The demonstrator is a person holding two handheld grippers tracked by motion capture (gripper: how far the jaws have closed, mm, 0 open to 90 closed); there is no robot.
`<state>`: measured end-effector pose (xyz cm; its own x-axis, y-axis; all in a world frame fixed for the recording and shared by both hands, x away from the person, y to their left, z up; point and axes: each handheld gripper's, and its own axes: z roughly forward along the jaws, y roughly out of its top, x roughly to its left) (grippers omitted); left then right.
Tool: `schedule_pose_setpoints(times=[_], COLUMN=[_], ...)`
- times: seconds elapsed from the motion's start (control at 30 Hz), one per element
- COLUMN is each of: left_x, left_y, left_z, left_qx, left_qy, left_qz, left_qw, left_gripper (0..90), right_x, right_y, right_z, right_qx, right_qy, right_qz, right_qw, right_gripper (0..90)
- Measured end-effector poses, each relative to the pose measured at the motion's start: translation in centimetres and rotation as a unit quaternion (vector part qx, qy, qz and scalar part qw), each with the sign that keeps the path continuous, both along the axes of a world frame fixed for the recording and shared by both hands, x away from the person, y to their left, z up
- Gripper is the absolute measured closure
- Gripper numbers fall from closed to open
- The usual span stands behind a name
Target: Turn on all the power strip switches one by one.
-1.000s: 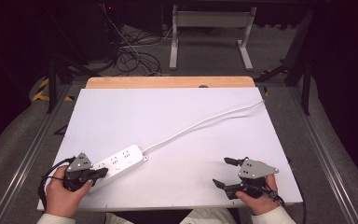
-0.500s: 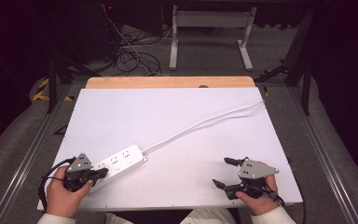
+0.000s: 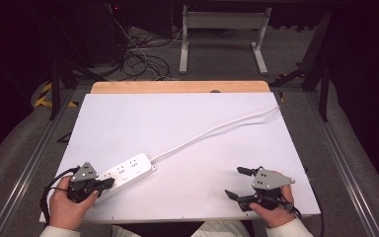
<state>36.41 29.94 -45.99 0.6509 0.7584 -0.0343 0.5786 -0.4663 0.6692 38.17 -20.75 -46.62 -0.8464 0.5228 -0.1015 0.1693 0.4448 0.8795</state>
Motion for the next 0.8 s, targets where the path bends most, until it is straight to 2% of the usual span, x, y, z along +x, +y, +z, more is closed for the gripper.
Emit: schedule_pose_setpoints(times=[0.3, 0.43, 0.5, 0.53, 0.57, 0.6, 0.63, 0.67, 0.8], left_x=[-0.1, -0.1, -0.2, -0.3, -0.4, -0.5, -0.5, -0.6, -0.5], left_y=[-0.1, 0.1, 0.1, 0.1, 0.1, 0.2, 0.3, 0.1, -0.4], left_z=[-0.1, -0.3, -0.2, 0.0, 0.3, 0.7, 1.3, 1.7, 1.9], left_qx=[-0.002, -0.012, -0.006, 0.010, 0.013, -0.009, -0.018, -0.021, -0.019], left_qy=[-0.003, 0.005, -0.004, -0.025, -0.038, -0.044, -0.051, -0.059, -0.060], left_qz=[0.006, 0.008, 0.007, 0.008, 0.012, 0.011, 0.007, 0.009, 0.002], left_qw=[1.0000, 0.9999, 1.0000, 0.9996, 0.9991, 0.9989, 0.9985, 0.9980, 0.9980], left_gripper=[90.0, 90.0, 90.0, 90.0, 90.0, 90.0, 90.0, 90.0, 90.0], right_x=[0.0, 0.0, 0.0, -0.1, -0.1, 0.0, 0.0, 0.1, 0.1], right_y=[0.0, 0.0, 0.0, 0.0, 0.0, -0.1, -0.1, -0.1, 0.0], right_z=[0.0, 0.0, 0.0, 0.0, 0.1, 0.1, 0.1, 0.0, 0.0], right_qx=[-0.001, 0.001, 0.000, 0.000, 0.002, 0.002, 0.003, 0.002, 0.000], right_qy=[-0.001, 0.000, 0.000, 0.000, -0.001, -0.002, 0.000, 0.000, 0.000], right_qz=[0.003, 0.001, 0.002, 0.001, 0.001, 0.000, -0.001, -0.001, 0.001], right_qw=[1.0000, 1.0000, 1.0000, 1.0000, 1.0000, 1.0000, 1.0000, 1.0000, 1.0000], right_gripper=[19.0, 19.0, 19.0, 19.0, 19.0, 19.0, 19.0, 19.0, 19.0])
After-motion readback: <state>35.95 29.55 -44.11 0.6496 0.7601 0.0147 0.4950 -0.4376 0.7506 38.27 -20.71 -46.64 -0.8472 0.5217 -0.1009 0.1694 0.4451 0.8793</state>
